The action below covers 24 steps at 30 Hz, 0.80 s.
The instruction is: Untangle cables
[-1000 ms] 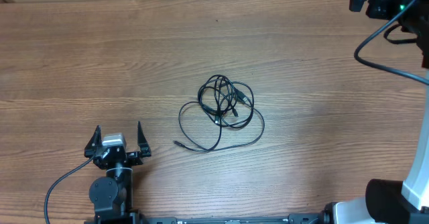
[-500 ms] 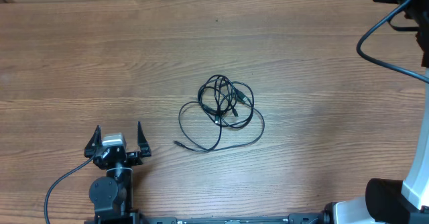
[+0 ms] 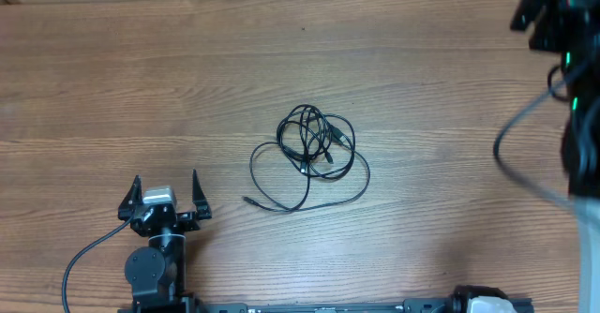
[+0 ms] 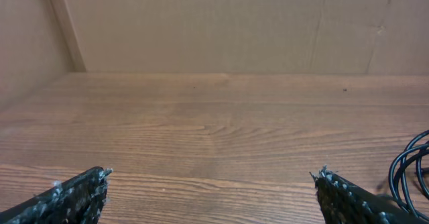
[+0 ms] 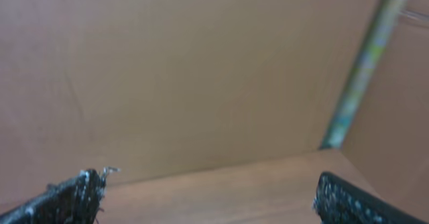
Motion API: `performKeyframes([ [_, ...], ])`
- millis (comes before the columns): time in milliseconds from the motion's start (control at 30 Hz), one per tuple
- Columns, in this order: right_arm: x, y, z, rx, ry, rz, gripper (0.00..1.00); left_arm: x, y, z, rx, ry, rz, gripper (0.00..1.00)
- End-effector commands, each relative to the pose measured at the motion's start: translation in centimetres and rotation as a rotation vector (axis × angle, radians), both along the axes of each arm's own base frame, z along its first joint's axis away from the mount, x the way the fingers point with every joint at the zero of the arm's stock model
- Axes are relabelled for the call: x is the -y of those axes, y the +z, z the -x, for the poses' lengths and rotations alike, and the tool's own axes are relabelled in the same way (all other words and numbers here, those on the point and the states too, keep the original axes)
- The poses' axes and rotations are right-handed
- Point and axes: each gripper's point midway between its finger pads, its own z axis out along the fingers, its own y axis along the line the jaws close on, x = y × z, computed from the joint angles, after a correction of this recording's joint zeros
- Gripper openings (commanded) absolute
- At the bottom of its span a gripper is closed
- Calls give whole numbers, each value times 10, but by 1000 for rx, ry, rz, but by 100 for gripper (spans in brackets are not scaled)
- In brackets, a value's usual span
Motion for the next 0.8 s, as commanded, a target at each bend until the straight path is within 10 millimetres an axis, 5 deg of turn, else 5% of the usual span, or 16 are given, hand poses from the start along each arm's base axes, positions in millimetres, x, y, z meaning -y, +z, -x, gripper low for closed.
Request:
performKeyframes([
  [0, 12, -20, 20, 90, -81, -30, 100, -1, 0, 0, 4, 4, -17, 99],
  [300, 15, -128, -16, 53, -109, -183, 100, -1, 0, 0, 4, 4, -17, 100],
  [533, 15, -143, -24, 28, -123, -246, 100, -1, 0, 0, 4, 4, -17, 100],
  [767, -17, -166, -21, -87, 27, -349, 100, -1, 0, 0, 4, 4, -17, 100],
])
